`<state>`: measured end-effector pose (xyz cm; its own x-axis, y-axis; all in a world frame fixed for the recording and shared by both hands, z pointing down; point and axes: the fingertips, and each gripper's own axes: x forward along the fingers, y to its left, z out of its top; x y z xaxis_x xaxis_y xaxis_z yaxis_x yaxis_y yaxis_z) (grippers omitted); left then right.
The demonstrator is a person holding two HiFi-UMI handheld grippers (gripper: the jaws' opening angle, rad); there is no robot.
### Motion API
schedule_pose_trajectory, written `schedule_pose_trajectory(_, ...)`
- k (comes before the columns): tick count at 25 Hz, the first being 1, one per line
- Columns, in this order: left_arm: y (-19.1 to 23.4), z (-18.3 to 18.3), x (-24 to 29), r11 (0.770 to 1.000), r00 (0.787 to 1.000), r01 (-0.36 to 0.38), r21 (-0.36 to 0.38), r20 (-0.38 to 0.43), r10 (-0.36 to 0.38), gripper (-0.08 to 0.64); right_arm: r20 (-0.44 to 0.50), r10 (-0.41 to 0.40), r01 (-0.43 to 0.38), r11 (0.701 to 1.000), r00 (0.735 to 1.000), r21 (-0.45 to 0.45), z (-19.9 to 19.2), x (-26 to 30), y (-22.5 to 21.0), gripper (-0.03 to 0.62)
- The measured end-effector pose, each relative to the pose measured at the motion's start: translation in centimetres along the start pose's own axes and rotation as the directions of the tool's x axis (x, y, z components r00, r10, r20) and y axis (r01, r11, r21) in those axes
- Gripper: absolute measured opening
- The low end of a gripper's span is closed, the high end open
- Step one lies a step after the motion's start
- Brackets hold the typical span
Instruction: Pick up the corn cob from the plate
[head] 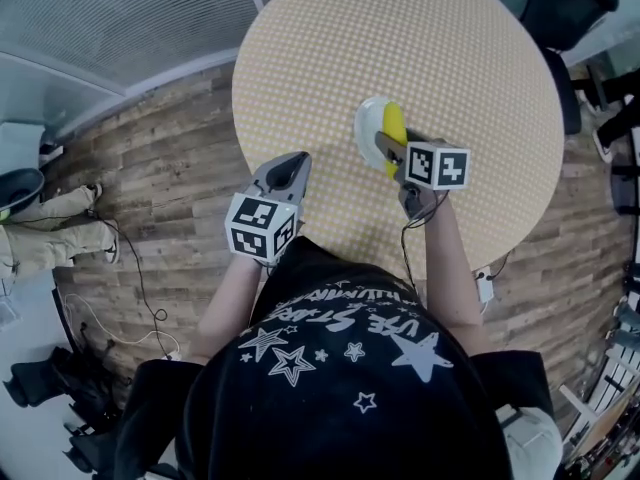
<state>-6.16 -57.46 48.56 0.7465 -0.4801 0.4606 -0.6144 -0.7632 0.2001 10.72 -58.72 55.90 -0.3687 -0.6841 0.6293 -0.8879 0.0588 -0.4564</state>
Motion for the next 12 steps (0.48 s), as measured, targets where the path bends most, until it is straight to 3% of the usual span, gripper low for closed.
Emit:
schedule_pose_trajectory(8,-6.0,0.3,-0.8,0.998,0.997,-0.057,-0.023,0.056,0.059,0.008,0.052,0.076,-0.073,0.996,0.996,-0.056,-1.6,-7.0,-1.5,0.264)
schedule_pose_trajectory(12,-8.4,-0.4,-1.9,0.99,0.989,-0.119,-0.08,0.084,0.125,0.008,0.069,0.166,-0.159,0.983,0.984,-0.095,-2.6,-9.9,-1.6,0.264)
